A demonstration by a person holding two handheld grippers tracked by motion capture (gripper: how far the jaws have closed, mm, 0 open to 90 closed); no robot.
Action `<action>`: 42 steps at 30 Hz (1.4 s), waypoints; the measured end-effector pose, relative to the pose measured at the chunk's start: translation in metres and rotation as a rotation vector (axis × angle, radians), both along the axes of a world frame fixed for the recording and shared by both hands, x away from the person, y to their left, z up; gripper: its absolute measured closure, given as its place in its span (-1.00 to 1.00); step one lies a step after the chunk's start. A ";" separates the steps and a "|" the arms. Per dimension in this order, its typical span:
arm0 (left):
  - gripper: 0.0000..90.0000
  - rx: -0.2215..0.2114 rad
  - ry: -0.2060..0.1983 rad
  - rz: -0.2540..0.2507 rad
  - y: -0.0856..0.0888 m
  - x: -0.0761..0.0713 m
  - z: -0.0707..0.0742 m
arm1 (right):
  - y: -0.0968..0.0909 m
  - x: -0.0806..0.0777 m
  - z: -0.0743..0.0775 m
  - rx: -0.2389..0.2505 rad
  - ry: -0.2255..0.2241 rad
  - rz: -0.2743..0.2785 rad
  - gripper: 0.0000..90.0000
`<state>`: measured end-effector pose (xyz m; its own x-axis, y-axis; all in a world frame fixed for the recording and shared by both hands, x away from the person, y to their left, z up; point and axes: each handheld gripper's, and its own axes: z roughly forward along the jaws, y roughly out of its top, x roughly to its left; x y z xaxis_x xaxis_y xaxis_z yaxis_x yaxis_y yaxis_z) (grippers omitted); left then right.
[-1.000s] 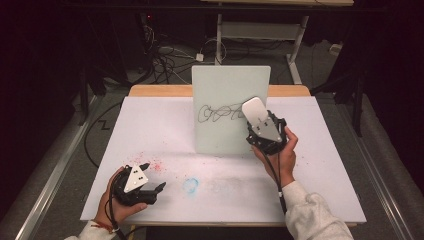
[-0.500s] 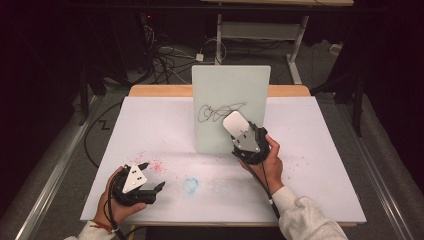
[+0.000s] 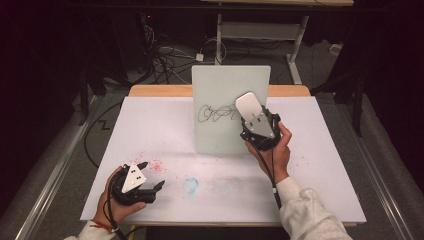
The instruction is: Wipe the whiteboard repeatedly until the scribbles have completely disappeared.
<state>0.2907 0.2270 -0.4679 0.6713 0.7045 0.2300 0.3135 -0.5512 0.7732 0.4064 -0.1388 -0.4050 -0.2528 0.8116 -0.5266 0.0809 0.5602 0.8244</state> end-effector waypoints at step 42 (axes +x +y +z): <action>-0.58 -0.001 0.029 -0.017 -0.002 -0.001 -0.002 | 0.058 -0.015 -0.042 -0.143 0.054 0.102 -0.31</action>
<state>0.2896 0.2250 -0.4701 0.6894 0.6935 0.2094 0.3263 -0.5554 0.7649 0.3912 -0.0813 -0.4466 -0.3610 0.6979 -0.6186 0.0598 0.6792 0.7315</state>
